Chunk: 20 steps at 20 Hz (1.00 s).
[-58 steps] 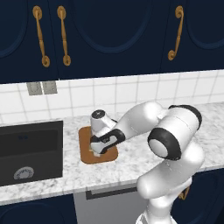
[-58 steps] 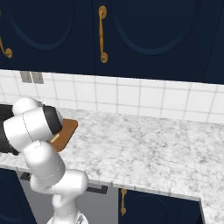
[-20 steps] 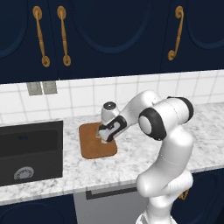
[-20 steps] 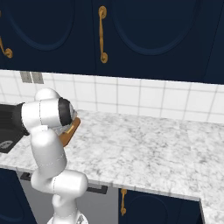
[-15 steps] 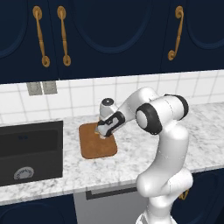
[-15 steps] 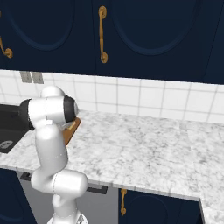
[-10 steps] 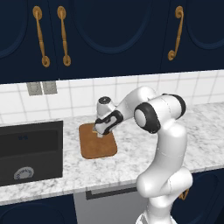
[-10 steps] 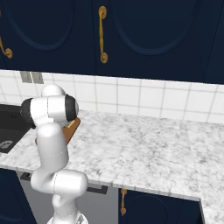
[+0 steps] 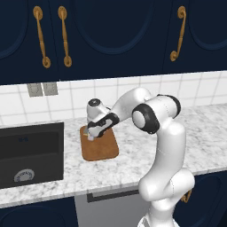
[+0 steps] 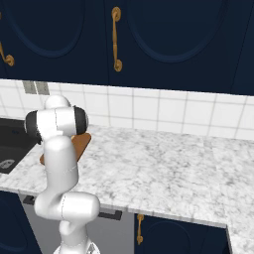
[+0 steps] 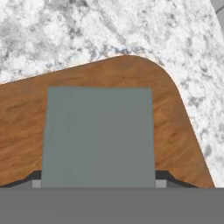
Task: Pick up the sponge from the counter and clean the cutting board by briefly scrubbing or pressing down on the cutting board. Once finished, release the sponge.
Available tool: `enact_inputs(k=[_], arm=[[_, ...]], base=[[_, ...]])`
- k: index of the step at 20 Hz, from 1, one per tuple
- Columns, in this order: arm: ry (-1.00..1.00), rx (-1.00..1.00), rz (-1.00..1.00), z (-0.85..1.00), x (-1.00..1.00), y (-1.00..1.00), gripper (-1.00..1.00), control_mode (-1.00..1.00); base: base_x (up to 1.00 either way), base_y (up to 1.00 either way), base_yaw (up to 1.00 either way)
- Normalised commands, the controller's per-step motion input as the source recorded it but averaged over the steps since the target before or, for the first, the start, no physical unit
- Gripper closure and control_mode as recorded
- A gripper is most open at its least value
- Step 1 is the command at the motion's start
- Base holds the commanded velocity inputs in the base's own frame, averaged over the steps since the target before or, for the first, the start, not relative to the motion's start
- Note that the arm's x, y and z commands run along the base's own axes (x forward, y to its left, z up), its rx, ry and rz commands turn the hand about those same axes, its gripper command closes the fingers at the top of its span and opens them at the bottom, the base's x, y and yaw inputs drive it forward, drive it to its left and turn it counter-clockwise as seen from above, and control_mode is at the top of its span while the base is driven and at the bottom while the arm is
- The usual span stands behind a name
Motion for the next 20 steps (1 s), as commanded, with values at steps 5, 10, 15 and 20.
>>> enact_inputs(k=[5, 10, 15, 20], arm=[[-0.01, -0.01, 0.00, -0.07, -0.02, 0.13, 1.00, -1.00], [-0.15, -0.01, 0.00, -0.22, -0.24, -0.13, 1.00, -1.00], [-0.11, 0.00, 0.00, -0.10, -0.47, -0.58, 1.00, -1.00], [0.20, 0.04, 0.00, 0.19, -0.22, -0.47, 1.00, -1.00]], base=[[0.00, 0.00, 0.00], [0.00, 0.00, 0.00], [0.00, 0.00, 0.00], [0.00, 0.00, 0.00]])
